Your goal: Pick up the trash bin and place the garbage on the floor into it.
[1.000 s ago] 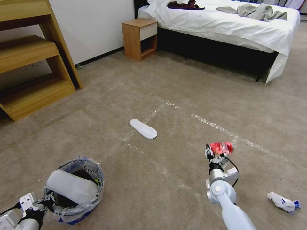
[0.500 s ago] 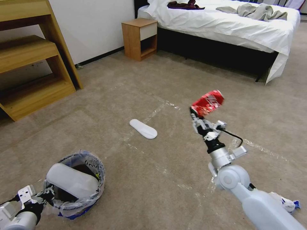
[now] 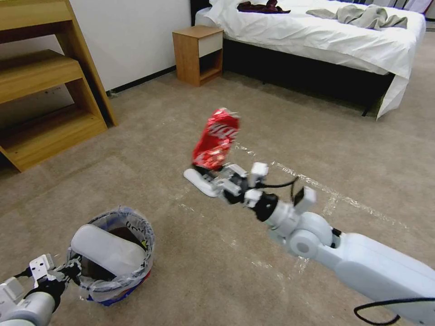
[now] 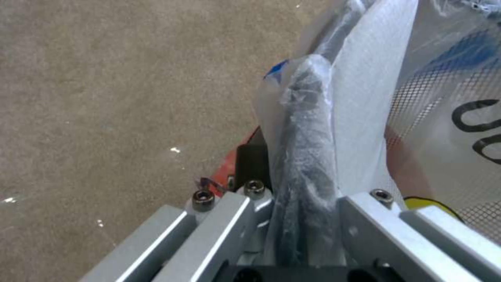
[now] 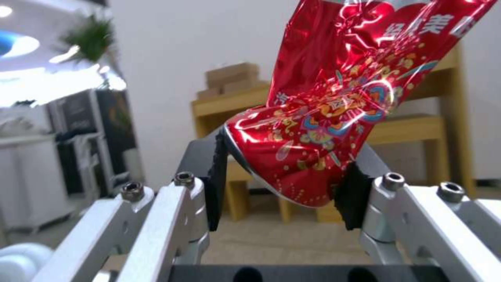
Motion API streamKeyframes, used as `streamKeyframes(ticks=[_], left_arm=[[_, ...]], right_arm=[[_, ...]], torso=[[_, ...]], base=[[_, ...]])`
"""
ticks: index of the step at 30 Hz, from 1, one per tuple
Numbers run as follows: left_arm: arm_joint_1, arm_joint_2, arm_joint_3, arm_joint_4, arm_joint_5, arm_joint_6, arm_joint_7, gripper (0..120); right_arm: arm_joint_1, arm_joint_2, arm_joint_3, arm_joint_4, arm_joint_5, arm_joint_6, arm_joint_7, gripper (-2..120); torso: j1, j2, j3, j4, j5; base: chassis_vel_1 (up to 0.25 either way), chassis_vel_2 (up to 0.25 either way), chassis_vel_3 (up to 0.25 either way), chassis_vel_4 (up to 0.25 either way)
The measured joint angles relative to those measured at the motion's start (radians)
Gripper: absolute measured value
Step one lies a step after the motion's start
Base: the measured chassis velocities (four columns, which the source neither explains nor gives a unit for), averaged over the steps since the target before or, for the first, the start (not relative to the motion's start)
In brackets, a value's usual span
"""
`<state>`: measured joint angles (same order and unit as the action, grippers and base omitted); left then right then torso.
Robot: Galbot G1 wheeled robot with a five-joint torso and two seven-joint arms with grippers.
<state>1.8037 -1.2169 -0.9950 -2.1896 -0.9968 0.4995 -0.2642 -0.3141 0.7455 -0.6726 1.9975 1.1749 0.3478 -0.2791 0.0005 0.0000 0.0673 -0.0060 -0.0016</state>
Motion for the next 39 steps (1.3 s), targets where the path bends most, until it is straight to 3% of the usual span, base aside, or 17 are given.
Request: streamKeyframes(ticks=[8, 21, 39], left_arm=[[-0.015, 0.015, 0.008, -0.008, -0.005, 0.011, -0.010, 1], [-0.028, 0.048, 0.001, 0.000, -0.026, 0.014, -0.012, 1], [-0.031, 0.064, -0.015, -0.010, -0.044, 0.016, -0.020, 1]], right_arm=[[0.107, 0.063, -0.108, -0.072, -0.020, -0.017, 0.002, 39], [0.256, 0.124, -0.318, -0.075, -0.016, -0.074, 0.069, 39], [0.322, 0.234, -0.480, -0.139, -0.056, -0.088, 0.097, 39]], torso=[[0.000, 0.000, 0.000, -0.0002, 0.0001], [0.000, 0.000, 0.000, -0.0001, 0.0000], [0.000, 0.000, 0.000, -0.0002, 0.0002]], base=[[0.000, 0.000, 0.000, 0.000], [0.000, 0.000, 0.000, 0.000], [0.000, 0.000, 0.000, 0.000]])
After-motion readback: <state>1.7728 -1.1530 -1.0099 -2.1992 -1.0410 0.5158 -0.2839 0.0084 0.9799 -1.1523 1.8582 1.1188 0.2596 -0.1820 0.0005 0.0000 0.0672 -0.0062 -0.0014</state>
